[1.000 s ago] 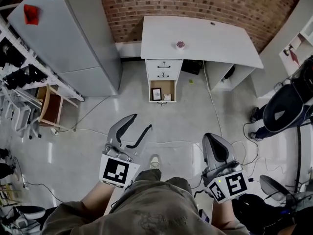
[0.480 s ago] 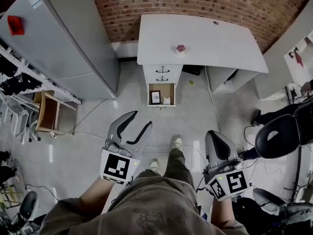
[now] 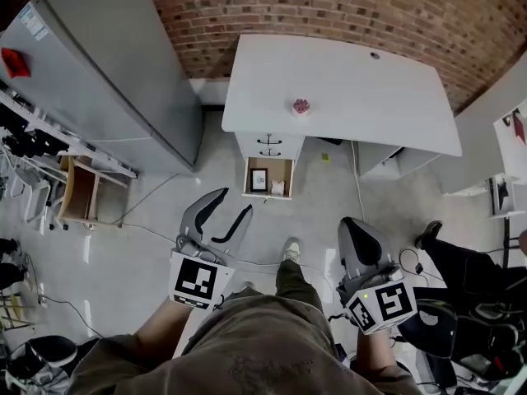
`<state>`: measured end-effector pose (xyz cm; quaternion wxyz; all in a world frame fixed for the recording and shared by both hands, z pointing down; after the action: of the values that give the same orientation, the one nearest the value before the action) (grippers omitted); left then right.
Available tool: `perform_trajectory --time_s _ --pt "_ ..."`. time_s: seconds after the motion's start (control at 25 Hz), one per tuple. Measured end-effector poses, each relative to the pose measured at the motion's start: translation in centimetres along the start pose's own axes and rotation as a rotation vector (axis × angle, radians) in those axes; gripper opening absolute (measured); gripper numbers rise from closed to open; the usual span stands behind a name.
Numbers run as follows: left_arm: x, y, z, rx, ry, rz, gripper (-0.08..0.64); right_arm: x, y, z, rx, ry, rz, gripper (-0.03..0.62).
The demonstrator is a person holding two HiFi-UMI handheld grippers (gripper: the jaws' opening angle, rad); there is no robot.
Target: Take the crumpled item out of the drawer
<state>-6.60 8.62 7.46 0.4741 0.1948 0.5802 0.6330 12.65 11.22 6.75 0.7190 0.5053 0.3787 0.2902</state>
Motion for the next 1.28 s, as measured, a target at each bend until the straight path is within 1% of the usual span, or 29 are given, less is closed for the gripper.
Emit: perform_trajectory --time_s 0.28,0.52,0.88,1.08,1.28 --pt "-7.7 -1.7 -0.4 0.007 -0.073 -0.052 0.187 -4.4 -2.7 7.7 0.024 -0.083 -0.018 0.028" --pt "-11.3 -2.4 -0.5 0.004 -0.088 -0.078 0.187 -7.0 -3.5 11.4 0.025 -0.109 -0.024 0.028" --pt "-13.3 -2.8 -1.4 0.003 -0.083 -0.081 0.187 -8.8 -3.5 12.9 0.017 -0.11 -0.042 0.028" --pt "-13.8 -2.4 -2.4 0.001 -0.061 -0.08 0.187 -9.9 -3.6 12.6 0.018 -0.093 -0.051 0.028" --pt "-13.6 -1.8 -4.4 0.004 -0.034 -0.074 0.187 -11.2 -3.3 11.5 0.012 -0.06 -0.075 0.028"
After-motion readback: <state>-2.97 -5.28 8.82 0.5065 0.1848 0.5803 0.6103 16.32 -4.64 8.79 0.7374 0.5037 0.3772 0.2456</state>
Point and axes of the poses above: the fingertips, and each gripper's own axes: x backward along the fingers, z to its right, y out of its underside, the point moved 1 cm from there along x, backward along the fingers, and after that the axes turned 4 degrees about -x, right-handed, at the moved point
